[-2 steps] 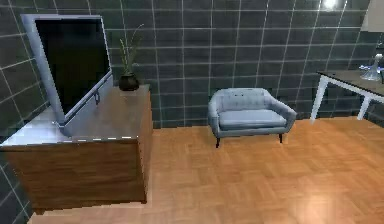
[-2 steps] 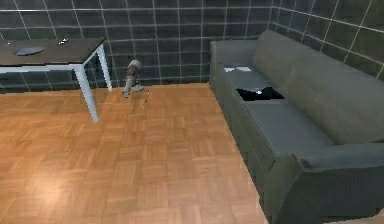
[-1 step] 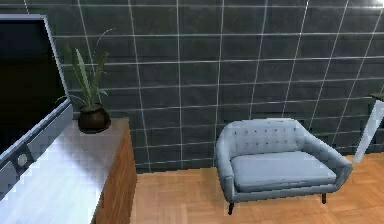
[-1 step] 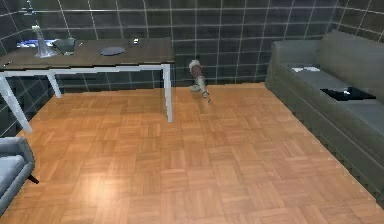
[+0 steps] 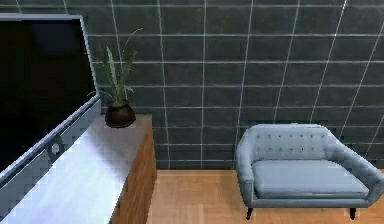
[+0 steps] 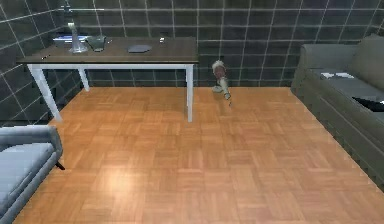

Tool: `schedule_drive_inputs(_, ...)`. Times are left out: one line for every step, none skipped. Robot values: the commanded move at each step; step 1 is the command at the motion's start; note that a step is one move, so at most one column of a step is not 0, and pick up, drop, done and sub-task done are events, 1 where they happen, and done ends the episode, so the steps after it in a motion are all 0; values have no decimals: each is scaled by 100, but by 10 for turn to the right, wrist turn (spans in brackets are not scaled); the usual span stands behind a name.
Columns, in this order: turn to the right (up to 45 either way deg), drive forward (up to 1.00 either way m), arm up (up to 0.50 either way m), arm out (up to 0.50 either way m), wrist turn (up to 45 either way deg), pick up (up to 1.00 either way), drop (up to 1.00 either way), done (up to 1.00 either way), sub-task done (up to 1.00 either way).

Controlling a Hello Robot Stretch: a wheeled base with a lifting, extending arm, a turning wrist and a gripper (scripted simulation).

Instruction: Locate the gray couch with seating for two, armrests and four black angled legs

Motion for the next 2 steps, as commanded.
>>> schedule_drive_inputs(0,60,0,0,0,0,0,0,0)
schedule_drive_inputs(450,0,0,0,0,0,0,0,0)
